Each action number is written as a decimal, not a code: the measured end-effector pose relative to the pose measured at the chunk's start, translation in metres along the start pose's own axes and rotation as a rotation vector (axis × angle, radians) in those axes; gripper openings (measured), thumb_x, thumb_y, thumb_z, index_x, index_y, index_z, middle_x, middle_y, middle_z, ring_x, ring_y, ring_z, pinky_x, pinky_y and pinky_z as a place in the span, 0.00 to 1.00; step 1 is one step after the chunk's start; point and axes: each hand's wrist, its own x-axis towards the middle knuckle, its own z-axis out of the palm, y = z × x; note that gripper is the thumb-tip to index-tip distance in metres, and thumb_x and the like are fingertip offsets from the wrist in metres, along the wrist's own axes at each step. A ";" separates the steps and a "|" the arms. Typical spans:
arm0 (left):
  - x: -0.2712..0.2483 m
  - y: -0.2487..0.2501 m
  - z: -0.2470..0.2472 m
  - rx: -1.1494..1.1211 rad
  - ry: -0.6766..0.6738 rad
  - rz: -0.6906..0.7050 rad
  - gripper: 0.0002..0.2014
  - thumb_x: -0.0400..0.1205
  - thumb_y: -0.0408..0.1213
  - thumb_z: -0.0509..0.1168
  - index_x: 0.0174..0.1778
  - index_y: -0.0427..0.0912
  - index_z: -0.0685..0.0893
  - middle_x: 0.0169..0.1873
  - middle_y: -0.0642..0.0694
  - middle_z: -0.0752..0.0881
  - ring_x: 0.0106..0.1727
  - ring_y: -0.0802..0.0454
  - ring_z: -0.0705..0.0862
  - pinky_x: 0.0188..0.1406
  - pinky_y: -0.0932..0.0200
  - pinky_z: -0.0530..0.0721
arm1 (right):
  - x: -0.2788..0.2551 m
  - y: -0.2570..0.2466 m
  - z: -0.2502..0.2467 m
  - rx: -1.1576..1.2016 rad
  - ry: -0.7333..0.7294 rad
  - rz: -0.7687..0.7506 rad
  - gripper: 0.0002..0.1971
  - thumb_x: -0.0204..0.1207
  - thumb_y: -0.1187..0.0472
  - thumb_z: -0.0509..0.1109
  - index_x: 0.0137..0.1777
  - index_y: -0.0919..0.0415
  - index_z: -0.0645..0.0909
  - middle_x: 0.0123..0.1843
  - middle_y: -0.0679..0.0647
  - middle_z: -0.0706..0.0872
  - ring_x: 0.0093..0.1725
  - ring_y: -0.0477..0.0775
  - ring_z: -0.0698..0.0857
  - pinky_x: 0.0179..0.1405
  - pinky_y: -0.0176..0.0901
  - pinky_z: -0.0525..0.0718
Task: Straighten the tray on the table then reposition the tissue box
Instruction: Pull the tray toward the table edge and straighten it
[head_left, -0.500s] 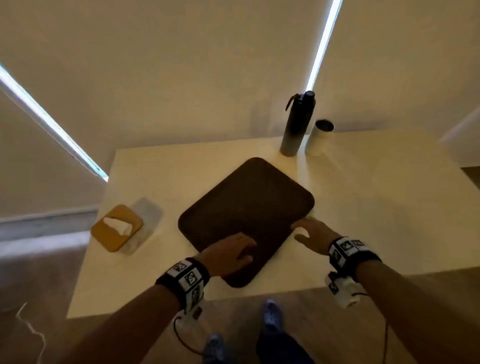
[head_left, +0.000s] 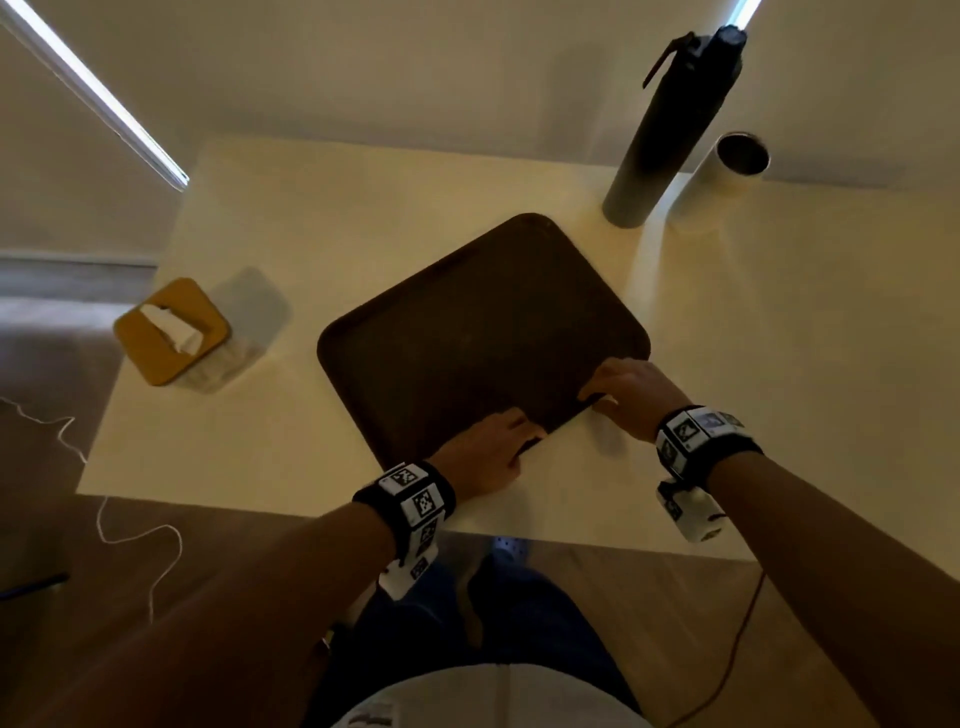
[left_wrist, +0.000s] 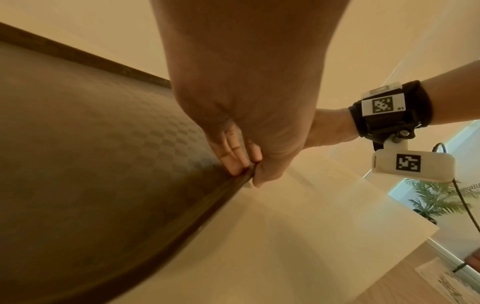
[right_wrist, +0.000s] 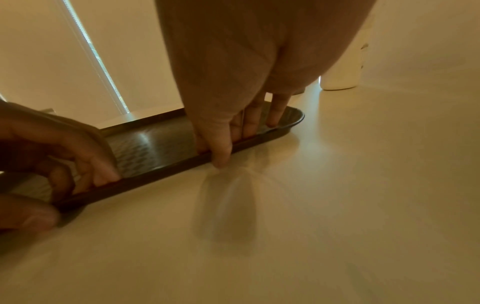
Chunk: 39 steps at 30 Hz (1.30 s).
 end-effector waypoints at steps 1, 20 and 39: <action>-0.001 -0.003 0.000 0.011 0.008 0.011 0.25 0.82 0.31 0.63 0.77 0.47 0.75 0.68 0.43 0.75 0.65 0.44 0.78 0.65 0.47 0.79 | -0.001 -0.001 0.000 0.009 0.015 -0.002 0.12 0.77 0.58 0.72 0.59 0.46 0.87 0.60 0.51 0.85 0.59 0.57 0.82 0.62 0.57 0.80; -0.103 -0.120 -0.057 0.191 0.369 -0.279 0.40 0.75 0.60 0.72 0.82 0.54 0.66 0.78 0.46 0.70 0.79 0.43 0.68 0.78 0.41 0.70 | -0.006 -0.096 0.036 0.319 0.172 0.319 0.33 0.70 0.44 0.77 0.76 0.43 0.72 0.74 0.54 0.71 0.73 0.60 0.70 0.74 0.60 0.66; -0.119 -0.175 -0.096 0.040 0.345 -0.645 0.65 0.60 0.67 0.79 0.84 0.42 0.53 0.80 0.38 0.59 0.80 0.34 0.59 0.76 0.36 0.70 | 0.014 -0.094 0.043 0.359 0.140 0.738 0.60 0.57 0.34 0.82 0.84 0.53 0.54 0.82 0.63 0.64 0.79 0.70 0.64 0.78 0.67 0.62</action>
